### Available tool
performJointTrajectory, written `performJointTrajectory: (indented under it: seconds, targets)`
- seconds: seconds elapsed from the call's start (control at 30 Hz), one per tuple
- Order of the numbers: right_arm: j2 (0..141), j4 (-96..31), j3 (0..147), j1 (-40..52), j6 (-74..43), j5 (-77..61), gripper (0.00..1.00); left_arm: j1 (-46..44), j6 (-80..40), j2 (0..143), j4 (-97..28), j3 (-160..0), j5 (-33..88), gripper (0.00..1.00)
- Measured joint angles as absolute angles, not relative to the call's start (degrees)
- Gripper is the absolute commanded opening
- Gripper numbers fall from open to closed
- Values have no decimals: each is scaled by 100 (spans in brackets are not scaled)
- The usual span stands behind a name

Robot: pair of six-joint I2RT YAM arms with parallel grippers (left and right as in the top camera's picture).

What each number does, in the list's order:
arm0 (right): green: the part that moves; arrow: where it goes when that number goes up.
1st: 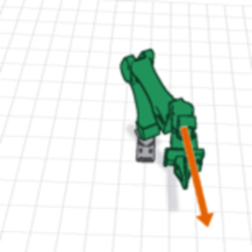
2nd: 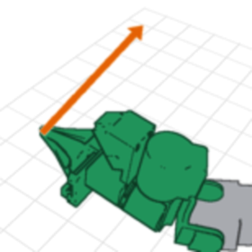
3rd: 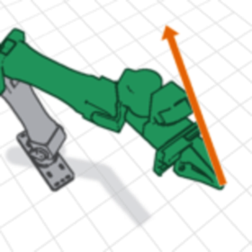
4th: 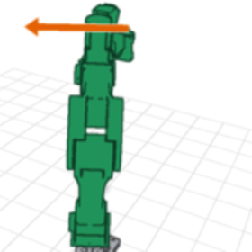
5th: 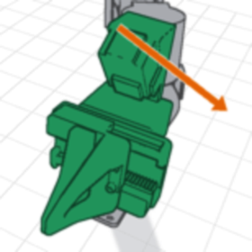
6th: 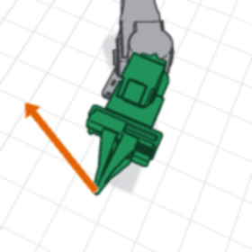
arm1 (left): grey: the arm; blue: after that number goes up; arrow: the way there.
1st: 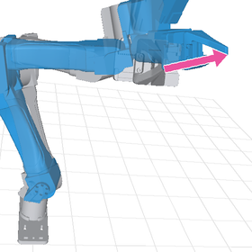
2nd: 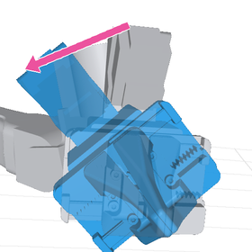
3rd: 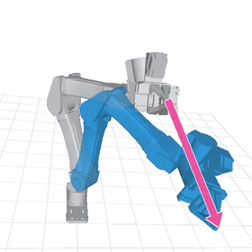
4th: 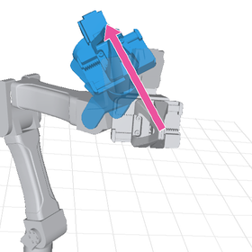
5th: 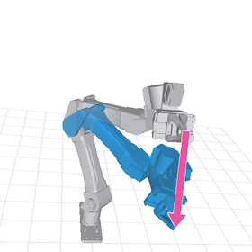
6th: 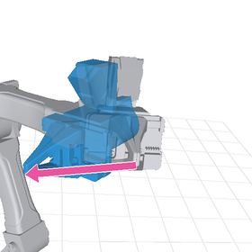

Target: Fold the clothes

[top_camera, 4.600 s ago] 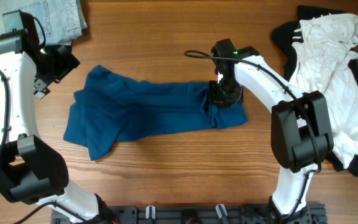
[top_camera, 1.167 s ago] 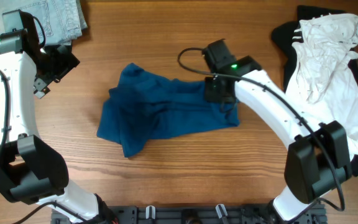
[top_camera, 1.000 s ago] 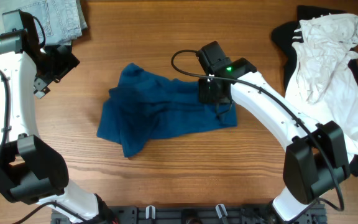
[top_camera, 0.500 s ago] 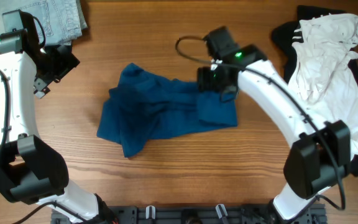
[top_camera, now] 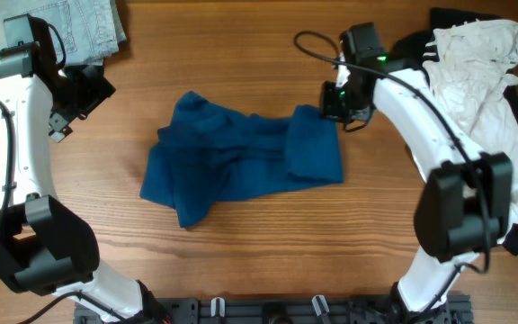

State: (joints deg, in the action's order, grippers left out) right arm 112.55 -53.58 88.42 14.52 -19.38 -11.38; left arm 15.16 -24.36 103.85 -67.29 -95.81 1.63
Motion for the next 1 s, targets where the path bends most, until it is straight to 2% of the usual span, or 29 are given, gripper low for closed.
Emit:
performJointTrajectory:
  seconds: [0.2, 0.47, 0.57, 0.77, 1.0]
  targets:
    - [11898, -5050, 8838, 1699, -1911, -1782, 4, 1516, -2436, 10388, -6755, -9581, 163, 100]
    - [11935, -5162, 8890, 1741, -1789, -1927, 5, 1516, -2436, 10388, -6772, -9581, 163, 100]
    - [11784, -5391, 8945, 1706, -1732, -1896, 13, 1516, -2436, 10388, -6777, -9581, 163, 100]
    - [11249, -5393, 9054, 1686, -1507, -1881, 10, 1516, -2436, 10388, -6779, -9581, 161, 100]
    - [11572, -5205, 9070, 1682, -1199, -2600, 10, 1516, -2436, 10388, -6790, -9581, 163, 100]
